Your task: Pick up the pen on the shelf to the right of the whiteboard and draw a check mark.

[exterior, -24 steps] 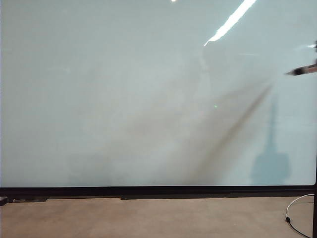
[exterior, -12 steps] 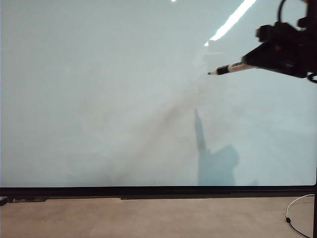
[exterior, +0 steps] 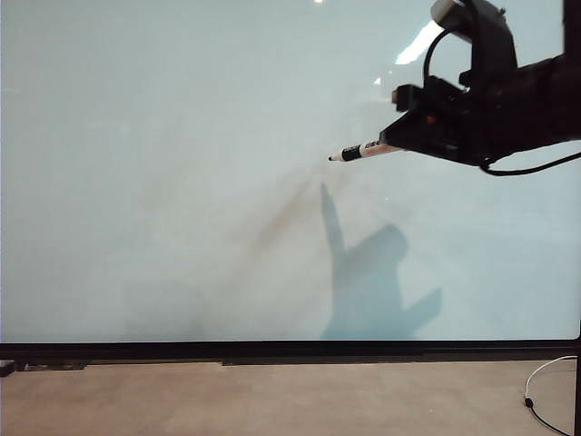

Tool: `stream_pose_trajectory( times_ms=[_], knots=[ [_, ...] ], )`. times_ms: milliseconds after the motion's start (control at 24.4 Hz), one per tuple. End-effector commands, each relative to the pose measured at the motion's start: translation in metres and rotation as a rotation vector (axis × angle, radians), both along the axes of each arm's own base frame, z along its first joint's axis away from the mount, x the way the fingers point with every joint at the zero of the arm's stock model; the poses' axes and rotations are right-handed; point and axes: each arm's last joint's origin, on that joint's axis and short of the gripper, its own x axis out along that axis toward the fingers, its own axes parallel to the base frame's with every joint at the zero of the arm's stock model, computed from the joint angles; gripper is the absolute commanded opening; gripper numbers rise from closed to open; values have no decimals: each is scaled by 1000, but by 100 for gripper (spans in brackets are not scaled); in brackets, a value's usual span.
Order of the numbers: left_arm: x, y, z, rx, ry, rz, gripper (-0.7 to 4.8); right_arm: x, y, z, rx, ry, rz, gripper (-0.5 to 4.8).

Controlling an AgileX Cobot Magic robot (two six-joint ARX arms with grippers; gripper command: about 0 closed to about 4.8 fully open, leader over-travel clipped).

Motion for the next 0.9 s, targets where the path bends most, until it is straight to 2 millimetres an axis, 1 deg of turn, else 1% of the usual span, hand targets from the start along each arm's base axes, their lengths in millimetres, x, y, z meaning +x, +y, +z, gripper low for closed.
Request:
stream_pose_trajectory(
  times_ms=[41,82,164,614,901],
  knots=[
    [0,0,2,4,-15,-1,-4,6,10,2,15,-33,30,-8],
    [0,0,2,4,-15,-1,-4,8,15,3,15,-33,41,-8],
    [0,0,2,4,-15,-1,-4,11,18,5,16,-42,46,-8],
    [0,0,2,4,-16,-1,-4,12,18,9,-4,-92,30,-8],
    [0,0,2,4,-15,-1,-4,13,18,9,-3,-92,12,-8]
  ],
)
